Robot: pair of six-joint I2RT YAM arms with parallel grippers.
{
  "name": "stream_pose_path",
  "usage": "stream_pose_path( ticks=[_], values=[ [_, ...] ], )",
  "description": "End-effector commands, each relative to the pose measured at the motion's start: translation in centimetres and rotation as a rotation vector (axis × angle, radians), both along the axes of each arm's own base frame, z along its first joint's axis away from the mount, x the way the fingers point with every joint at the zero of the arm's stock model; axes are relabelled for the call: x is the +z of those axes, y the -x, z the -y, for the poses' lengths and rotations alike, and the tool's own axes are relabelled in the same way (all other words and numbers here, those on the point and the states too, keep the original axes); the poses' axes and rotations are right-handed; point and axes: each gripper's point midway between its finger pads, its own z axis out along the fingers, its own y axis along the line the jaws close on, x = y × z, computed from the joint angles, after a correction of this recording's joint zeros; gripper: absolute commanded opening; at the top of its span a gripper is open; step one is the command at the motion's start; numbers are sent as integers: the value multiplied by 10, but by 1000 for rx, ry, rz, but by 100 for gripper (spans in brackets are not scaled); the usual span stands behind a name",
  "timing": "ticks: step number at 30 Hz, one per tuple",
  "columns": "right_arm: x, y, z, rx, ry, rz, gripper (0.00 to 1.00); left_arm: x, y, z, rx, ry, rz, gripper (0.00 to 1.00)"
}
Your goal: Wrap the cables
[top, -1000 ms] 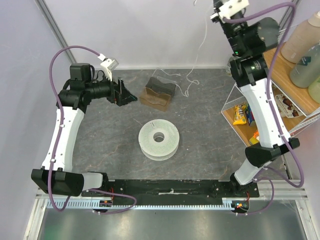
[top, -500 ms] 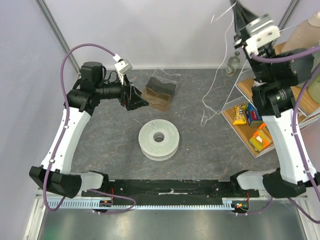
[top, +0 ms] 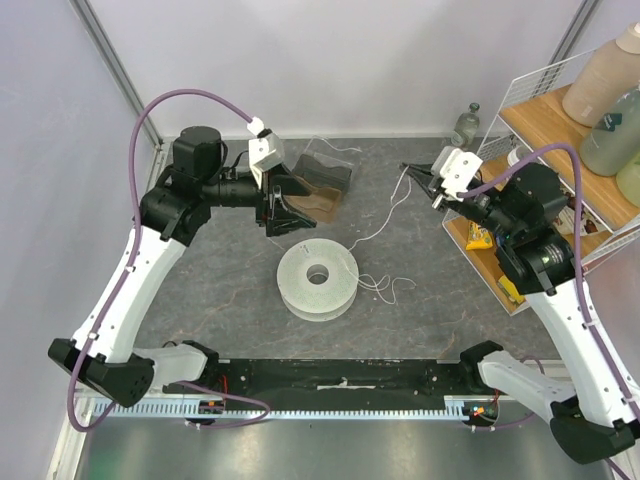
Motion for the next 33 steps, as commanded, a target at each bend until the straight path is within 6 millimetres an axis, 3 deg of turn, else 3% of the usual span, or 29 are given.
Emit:
stream_pose_path(
  ticks=[1, 3, 6, 9, 15, 18, 28, 33],
  values=[
    [-29, 30, -20, 173, 0, -237, 0, 29, 25, 10, -133, 74, 233, 78],
    [-47, 31, -25, 185, -12, -377, 0, 33, 34, 16, -155, 63, 348, 78],
    [-70, 18, -22, 95, -69, -546, 0, 37, 27, 21, -84, 34, 370, 75],
    [-89, 4, -13, -26, -122, -641, 0, 37, 29, 31, -41, 61, 210, 73],
    [-112, -8, -10, -119, -212, -764, 0, 12, 26, 58, -9, 103, -107, 73],
    [-116, -12, -11, -140, -254, -798, 0, 2, 12, 69, 28, 122, -163, 71],
    [-108, -17, -19, -132, -371, -860, 0, -18, -3, 102, 29, 142, -206, 63],
    [-109, -15, -19, -131, -370, -861, 0, -16, -6, 108, 22, 169, -192, 57]
  ],
)
